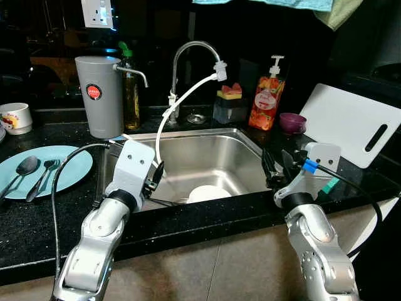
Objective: Kitchen organization
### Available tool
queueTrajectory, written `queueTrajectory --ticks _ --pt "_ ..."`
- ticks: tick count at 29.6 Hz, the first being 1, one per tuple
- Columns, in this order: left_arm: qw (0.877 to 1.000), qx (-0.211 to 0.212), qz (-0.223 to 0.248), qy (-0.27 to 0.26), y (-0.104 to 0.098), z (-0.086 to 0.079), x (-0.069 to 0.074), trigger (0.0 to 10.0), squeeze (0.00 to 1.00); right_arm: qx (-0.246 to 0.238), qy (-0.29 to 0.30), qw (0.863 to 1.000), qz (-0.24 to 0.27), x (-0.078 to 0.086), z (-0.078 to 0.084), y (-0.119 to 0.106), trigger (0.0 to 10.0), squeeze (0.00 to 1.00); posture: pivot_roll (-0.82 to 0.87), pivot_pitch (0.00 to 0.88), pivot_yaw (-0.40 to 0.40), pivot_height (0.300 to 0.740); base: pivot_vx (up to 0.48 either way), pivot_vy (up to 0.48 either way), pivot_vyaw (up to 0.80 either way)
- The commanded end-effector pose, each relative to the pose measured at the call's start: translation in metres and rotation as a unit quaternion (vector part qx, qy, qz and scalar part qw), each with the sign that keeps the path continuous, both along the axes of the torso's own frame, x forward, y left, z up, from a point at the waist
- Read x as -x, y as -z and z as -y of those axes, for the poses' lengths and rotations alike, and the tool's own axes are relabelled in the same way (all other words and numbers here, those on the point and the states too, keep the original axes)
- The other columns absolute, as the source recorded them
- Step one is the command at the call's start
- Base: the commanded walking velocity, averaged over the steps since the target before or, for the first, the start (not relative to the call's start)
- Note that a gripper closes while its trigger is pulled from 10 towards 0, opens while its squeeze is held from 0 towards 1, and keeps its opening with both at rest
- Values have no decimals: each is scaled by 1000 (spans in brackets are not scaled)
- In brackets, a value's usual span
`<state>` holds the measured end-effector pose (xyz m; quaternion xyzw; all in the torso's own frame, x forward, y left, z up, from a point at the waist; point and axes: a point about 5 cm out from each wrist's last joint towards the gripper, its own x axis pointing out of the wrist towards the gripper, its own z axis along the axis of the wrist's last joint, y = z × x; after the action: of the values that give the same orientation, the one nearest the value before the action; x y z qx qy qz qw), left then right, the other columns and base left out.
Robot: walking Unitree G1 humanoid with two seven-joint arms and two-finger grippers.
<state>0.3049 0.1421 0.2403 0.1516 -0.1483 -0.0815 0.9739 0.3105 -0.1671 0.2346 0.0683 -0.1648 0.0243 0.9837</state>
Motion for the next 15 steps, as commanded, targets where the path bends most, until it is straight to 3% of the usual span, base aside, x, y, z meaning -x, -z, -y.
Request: queueTrajectory --ticks 1,15 --pt "1000 -4 2 11 -2 5 0 10000 0 1 5 1000 3 2 2 -1 10000 0 174 10 -97 740 0 0 0" --pt "1000 -3 2 11 -2 6 0 10000 0 3 5 1000 3 2 2 -2 10000 0 173 13 -97 740 0 0 0"
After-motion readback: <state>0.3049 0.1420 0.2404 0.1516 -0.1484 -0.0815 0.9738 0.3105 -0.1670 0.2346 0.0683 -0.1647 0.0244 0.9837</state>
